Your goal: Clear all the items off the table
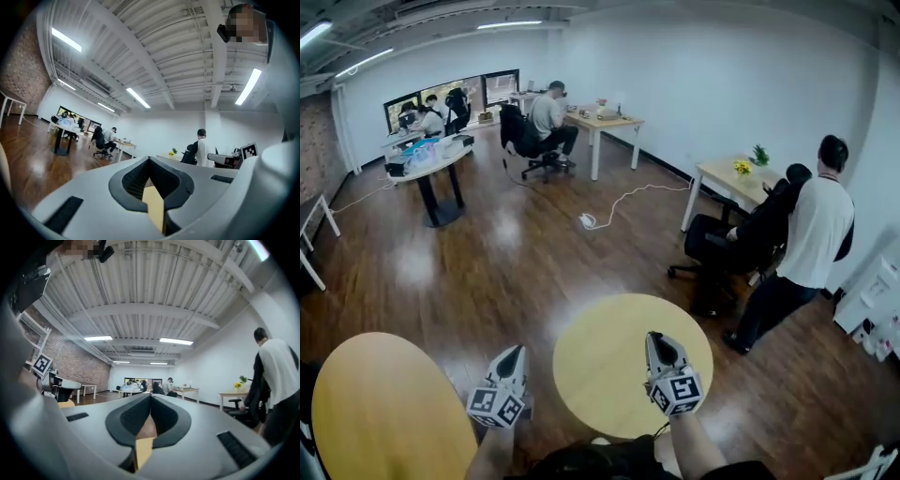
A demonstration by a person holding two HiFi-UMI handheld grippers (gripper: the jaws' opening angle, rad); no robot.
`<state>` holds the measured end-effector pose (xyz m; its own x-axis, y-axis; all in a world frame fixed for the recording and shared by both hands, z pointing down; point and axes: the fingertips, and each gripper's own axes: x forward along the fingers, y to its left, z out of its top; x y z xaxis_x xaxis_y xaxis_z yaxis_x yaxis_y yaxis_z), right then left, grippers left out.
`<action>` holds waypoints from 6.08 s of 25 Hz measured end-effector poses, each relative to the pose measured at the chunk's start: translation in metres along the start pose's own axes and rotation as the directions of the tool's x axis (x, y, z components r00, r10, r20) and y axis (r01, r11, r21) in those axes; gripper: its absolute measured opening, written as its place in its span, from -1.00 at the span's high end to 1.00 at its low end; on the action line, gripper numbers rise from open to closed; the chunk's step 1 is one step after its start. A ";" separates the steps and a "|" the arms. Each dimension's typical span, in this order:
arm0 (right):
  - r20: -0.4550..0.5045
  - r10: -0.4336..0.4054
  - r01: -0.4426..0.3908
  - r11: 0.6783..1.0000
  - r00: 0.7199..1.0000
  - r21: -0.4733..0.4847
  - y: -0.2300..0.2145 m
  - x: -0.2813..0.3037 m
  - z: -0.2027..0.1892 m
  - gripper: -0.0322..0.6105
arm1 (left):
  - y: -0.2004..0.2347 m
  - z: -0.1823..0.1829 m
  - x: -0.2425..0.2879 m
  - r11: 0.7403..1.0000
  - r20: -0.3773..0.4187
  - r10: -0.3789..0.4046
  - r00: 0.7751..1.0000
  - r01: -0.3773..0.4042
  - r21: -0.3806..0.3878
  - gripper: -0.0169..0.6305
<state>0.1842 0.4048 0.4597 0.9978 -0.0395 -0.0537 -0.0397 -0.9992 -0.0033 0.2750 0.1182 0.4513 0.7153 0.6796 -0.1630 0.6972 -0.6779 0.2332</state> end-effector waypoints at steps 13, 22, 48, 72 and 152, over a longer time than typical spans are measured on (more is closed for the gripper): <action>0.003 -0.425 0.424 0.903 0.905 -0.065 -0.104 -0.141 0.014 0.89 | -0.121 -0.038 0.103 0.916 -0.043 -0.395 0.918 0.390 -0.100 0.95; -0.099 -0.531 0.519 0.846 0.842 -0.123 -0.126 -0.191 -0.008 0.89 | -0.165 -0.084 0.096 0.868 -0.097 -0.488 0.867 0.470 -0.162 0.95; -0.604 -0.177 0.227 0.974 0.777 0.006 -0.171 -0.082 -0.227 0.47 | -0.147 -0.207 0.147 0.951 -0.408 -0.305 0.860 0.254 -0.175 0.95; -0.712 -0.159 0.259 0.965 0.684 0.033 -0.189 -0.066 -0.297 0.88 | -0.147 -0.259 0.167 0.963 -0.481 -0.253 0.839 0.170 -0.210 0.95; -0.538 0.830 -0.975 0.212 0.145 0.065 0.703 0.134 -0.225 0.88 | 0.232 -0.017 -0.540 0.190 -0.021 0.980 0.199 -0.959 -0.213 0.95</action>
<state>0.3024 -0.3047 0.6747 0.1402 -0.8385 0.5266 -0.9849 -0.1728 -0.0129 0.0501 -0.4012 0.6096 0.8242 -0.5235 0.2159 -0.5635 -0.7205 0.4042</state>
